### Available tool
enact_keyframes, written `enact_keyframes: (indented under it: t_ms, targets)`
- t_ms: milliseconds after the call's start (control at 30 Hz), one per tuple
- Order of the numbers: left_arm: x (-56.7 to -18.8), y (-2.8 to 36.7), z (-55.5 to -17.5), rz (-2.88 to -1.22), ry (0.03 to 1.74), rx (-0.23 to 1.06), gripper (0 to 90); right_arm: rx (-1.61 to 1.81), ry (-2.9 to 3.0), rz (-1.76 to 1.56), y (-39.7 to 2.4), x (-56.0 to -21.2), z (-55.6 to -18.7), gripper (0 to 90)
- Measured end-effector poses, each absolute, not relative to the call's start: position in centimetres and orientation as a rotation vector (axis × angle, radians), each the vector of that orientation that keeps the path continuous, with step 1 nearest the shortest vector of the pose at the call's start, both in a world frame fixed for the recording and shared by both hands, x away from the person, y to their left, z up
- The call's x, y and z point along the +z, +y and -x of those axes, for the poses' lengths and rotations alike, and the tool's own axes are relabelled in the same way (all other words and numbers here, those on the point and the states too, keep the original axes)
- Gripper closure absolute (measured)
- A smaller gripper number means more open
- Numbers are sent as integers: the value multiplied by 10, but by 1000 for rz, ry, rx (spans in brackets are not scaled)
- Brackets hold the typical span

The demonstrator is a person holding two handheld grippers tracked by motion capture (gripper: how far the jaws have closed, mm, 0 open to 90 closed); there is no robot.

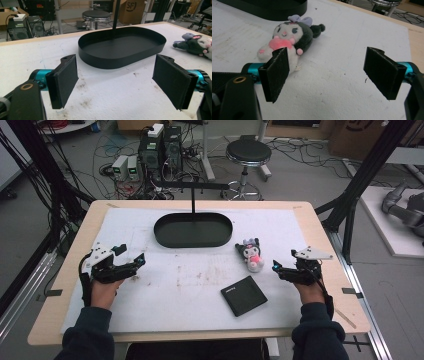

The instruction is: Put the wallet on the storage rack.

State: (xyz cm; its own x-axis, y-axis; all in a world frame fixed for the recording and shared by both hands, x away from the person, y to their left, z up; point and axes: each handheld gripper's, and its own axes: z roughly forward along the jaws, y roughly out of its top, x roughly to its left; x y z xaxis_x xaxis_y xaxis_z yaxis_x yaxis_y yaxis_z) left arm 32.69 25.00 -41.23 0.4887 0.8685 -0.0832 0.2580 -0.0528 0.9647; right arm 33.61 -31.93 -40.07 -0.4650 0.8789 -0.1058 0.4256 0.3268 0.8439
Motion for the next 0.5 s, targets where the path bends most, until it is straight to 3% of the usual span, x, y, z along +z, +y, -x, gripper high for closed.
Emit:
enact_keyframes:
  t_ms: [500]
  targets:
    - [-414, 250, -328, -1586, 1013, 659, 199, 1100, 2091, -1105, -315, -401, -336, 211]
